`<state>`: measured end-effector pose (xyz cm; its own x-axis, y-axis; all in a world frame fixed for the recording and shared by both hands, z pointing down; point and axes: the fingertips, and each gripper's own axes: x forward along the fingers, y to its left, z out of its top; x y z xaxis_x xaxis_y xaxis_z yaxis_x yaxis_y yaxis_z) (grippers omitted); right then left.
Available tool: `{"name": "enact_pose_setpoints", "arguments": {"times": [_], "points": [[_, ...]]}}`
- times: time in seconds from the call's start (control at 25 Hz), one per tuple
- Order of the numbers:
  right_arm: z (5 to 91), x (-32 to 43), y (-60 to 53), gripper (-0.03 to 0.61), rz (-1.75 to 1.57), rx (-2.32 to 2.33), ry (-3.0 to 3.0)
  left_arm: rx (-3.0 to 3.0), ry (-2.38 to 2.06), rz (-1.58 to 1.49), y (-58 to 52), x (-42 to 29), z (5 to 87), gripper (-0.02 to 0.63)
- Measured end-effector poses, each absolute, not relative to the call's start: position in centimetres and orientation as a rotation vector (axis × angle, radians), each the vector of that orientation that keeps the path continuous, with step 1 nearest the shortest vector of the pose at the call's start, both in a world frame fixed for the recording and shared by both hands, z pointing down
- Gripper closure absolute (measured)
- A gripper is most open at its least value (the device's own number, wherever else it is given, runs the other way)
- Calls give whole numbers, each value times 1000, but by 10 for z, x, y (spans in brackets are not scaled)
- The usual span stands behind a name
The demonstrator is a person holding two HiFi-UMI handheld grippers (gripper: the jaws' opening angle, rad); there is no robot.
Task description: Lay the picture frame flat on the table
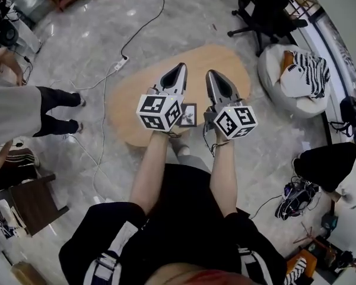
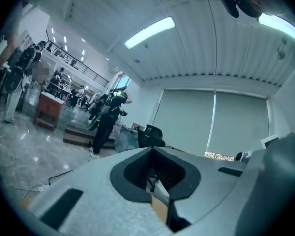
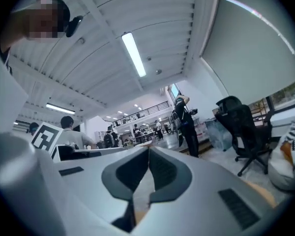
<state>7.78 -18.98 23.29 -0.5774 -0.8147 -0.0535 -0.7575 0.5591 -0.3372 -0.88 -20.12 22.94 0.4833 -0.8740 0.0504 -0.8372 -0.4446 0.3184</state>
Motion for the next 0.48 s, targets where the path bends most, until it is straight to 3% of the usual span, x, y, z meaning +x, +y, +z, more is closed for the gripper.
{"name": "enact_pose_setpoints", "arguments": {"times": [0.48], "points": [[190,84,-191,568,-206,-1512,2613,2506,-1579,-158,-195,-13,181,603]]}}
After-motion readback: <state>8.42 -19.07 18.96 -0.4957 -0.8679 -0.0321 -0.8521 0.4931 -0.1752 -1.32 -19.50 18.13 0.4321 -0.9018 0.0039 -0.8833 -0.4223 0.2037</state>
